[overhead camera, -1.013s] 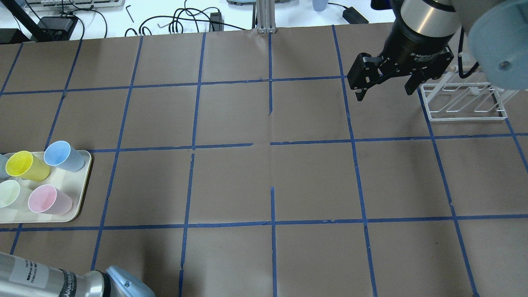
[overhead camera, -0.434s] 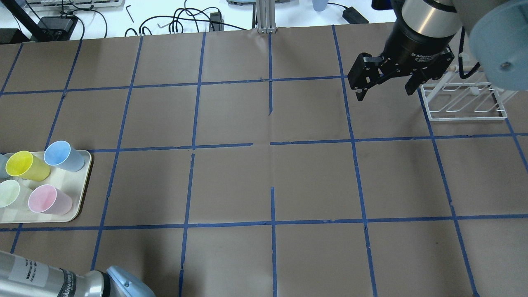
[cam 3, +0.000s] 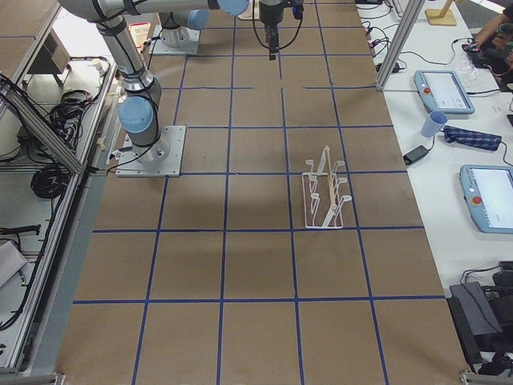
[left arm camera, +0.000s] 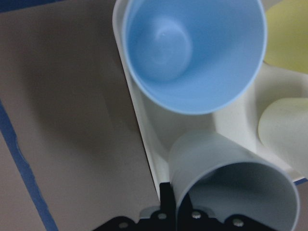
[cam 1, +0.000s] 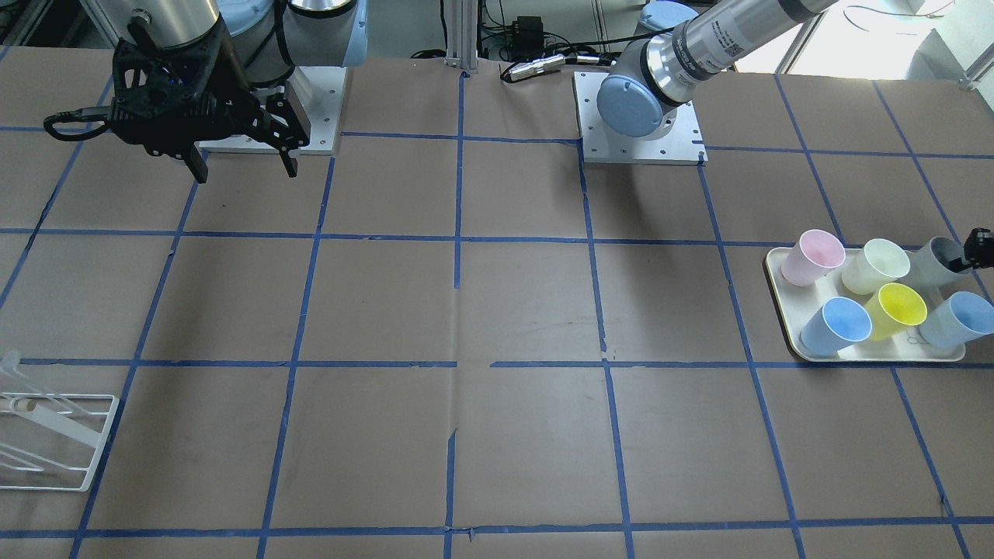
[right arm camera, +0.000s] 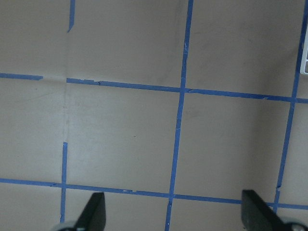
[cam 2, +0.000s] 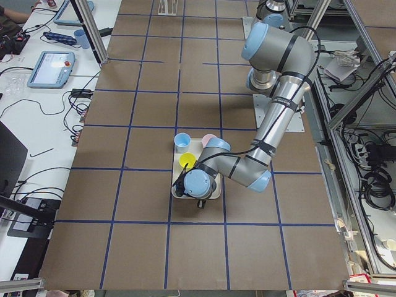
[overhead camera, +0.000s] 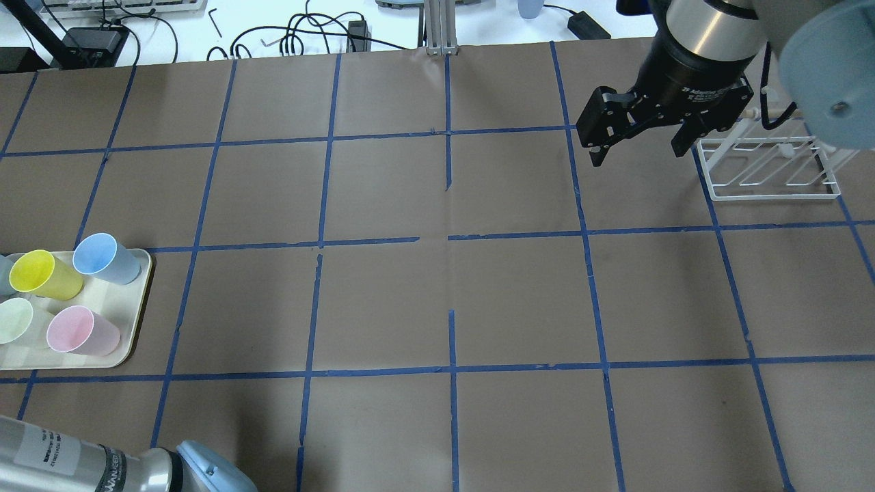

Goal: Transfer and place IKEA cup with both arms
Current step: 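Release the white cup upright in the tray with the left gripper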

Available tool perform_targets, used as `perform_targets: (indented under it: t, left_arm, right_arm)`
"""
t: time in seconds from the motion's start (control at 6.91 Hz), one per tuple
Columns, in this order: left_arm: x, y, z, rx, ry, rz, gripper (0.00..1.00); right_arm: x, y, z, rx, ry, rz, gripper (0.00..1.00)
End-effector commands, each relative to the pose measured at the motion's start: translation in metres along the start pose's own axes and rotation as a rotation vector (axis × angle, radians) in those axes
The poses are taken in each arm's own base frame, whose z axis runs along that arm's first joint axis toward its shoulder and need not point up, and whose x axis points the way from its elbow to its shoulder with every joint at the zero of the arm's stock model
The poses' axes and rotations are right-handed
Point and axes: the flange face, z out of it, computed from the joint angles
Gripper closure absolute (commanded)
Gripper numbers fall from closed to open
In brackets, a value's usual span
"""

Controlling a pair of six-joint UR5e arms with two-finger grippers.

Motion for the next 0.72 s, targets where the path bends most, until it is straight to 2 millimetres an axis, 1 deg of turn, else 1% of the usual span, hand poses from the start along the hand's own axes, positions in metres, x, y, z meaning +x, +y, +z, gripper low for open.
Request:
perform_targets:
  t: [0.0, 0.14, 0.29, 0.43, 0.58]
  left_arm:
    - [0.004, 0.002, 0.011, 0.001, 0.022, -0.002, 0.51]
    - [0.005, 0.003, 0.013, 0.0, 0.026, -0.002, 0.46]
    - [0.001, 0.003, 0.005, -0.001, 0.009, -0.004, 0.45]
    - [0.003, 0.005, -0.013, 0.005, -0.02, -0.003, 0.32]
    - [0.004, 0.002, -0.035, 0.016, -0.053, 0.0, 0.2]
  right_arm:
    - [0.0, 0.0, 0.0, 0.0, 0.0, 0.002, 0.0]
    - [0.0, 0.0, 0.0, 0.0, 0.0, 0.0, 0.0]
    - [0.0, 0.0, 0.0, 0.0, 0.0, 0.0, 0.0]
    - [0.0, 0.0, 0.0, 0.0, 0.0, 0.002, 0.0]
    - [0.0, 0.0, 0.0, 0.0, 0.0, 0.002, 0.0]
